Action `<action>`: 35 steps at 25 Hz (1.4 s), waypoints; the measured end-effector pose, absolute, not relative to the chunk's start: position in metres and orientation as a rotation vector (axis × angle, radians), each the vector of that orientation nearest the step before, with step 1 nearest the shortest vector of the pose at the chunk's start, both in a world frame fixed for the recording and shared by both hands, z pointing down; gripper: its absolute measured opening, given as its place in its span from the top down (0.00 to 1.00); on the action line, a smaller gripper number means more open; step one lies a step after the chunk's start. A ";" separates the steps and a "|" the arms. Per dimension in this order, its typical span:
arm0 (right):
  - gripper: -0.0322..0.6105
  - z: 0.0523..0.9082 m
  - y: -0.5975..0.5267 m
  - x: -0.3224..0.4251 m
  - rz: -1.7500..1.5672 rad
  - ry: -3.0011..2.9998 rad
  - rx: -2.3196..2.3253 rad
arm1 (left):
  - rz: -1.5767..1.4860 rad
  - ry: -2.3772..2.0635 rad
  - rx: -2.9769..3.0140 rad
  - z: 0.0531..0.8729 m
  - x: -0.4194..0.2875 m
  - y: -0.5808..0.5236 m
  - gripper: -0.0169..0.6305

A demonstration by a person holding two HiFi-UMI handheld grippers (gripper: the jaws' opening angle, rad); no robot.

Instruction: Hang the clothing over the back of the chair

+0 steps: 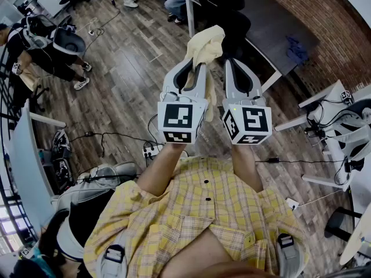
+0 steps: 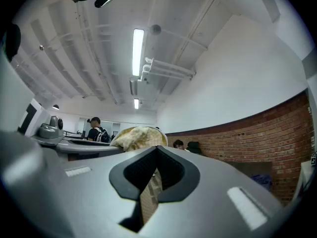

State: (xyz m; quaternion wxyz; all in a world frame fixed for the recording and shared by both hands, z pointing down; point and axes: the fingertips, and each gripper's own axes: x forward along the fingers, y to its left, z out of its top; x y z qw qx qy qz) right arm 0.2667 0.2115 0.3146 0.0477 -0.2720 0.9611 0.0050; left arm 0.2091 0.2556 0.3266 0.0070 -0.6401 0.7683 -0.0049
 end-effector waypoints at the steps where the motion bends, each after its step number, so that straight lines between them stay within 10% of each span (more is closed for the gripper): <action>1: 0.95 0.314 0.212 0.265 0.016 2.930 -0.828 | -0.013 2.404 -1.997 0.326 0.207 0.256 0.87; 35: 0.95 0.322 0.225 0.177 -0.009 2.917 -0.905 | 0.002 2.339 -2.076 0.331 0.118 0.270 0.87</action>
